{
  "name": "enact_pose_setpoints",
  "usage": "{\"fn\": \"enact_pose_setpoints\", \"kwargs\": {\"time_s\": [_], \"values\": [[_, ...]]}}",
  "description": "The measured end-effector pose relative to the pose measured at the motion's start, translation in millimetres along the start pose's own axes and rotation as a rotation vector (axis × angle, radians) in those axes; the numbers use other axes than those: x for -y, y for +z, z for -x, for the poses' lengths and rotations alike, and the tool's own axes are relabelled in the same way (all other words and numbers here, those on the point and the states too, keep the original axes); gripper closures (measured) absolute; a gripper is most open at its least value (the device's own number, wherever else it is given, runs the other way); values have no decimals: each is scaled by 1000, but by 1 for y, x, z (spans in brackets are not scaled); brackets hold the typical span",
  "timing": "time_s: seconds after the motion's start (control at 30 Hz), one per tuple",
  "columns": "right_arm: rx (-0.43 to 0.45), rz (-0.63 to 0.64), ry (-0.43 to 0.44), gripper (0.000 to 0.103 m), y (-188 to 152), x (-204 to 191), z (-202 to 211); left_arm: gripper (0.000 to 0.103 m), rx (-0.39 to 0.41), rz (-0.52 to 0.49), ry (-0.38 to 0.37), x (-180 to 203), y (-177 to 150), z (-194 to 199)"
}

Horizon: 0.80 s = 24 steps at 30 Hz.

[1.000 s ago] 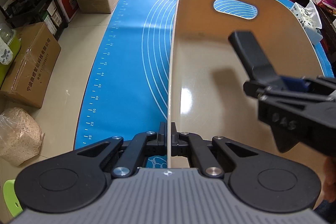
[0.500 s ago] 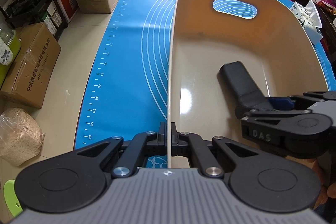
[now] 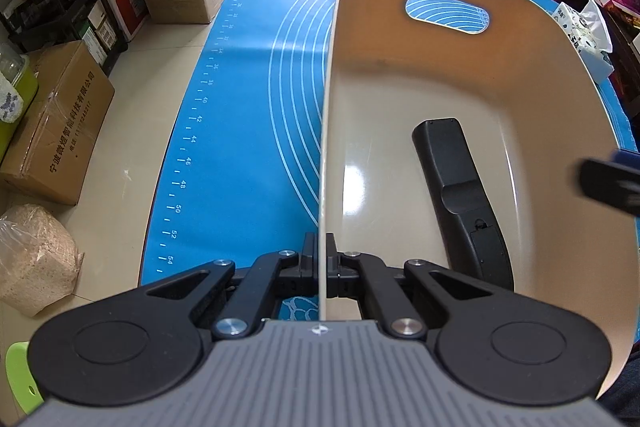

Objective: Organize rigid objects
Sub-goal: 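Move the right tool to the yellow plastic tool and grasp it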

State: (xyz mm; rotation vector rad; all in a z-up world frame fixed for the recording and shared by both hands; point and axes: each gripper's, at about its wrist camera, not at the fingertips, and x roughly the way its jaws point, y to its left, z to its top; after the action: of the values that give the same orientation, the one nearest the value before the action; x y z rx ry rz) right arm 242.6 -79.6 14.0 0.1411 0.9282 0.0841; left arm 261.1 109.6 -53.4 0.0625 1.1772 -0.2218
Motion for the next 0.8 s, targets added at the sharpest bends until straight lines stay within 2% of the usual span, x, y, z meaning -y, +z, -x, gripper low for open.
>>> {"fn": "enact_pose_setpoints", "kwargs": {"time_s": [0.27,0.53,0.63,0.8], "values": [[66,-108,-108,27,-22,67,45,100,0,0,0,0,0,0],[-9,-230,-248,27,-72,119,32,100,0,-3,4,1,0,0],[-50,-235,-230,27,-93,128,23,100,0,-4,2,1,0,1],[-102,-131,-194,27,-116,124,15,100,0,-4,2,1,0,1]]}}
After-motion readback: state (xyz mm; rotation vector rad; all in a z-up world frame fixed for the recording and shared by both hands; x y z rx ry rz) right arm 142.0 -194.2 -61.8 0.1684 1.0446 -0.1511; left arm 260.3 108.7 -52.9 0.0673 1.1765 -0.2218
